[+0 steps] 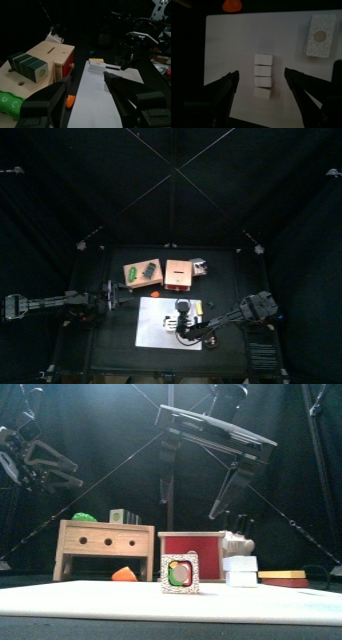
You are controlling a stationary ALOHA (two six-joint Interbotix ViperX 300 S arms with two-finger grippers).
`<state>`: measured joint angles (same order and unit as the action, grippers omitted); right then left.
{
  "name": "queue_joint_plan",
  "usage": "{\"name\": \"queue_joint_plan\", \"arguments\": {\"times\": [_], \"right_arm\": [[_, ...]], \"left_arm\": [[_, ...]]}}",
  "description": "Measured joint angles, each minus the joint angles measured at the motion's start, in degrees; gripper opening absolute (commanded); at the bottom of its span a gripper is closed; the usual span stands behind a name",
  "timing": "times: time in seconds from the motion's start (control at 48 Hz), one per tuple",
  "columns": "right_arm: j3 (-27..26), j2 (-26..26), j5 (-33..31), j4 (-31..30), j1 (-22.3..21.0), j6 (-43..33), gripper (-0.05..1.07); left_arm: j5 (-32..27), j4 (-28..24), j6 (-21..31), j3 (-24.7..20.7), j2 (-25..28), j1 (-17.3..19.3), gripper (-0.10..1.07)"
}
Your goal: Grab cleaver
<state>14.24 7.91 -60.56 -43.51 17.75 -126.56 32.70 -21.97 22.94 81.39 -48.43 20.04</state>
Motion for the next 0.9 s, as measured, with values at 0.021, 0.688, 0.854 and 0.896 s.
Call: {"name": "queue_joint_plan", "arguments": {"times": [0.021, 0.688, 0.854, 0.896], "right_arm": [[0.79, -0.88, 0.26, -1.14, 0.00, 0.09, 1.01], [10.99, -30.06, 8.17, 7.03, -21.80, 44.03, 1.01], [6.15, -29.09, 3.69, 9.76, -29.88, 54.14, 1.01], [5.45, -27.51, 2.64, 9.93, -30.67, 55.63, 1.01]], "left_arm": [[0.00, 0.00, 0.00, 0.00, 0.09, 0.00, 0.91], [-2.11, 2.02, 0.09, 0.00, 0.00, 0.00, 0.91], [-3.60, 2.46, -0.18, 0.00, 0.09, 0.09, 0.91], [-3.60, 2.37, -0.09, 0.00, 0.00, 0.09, 0.91]]}}
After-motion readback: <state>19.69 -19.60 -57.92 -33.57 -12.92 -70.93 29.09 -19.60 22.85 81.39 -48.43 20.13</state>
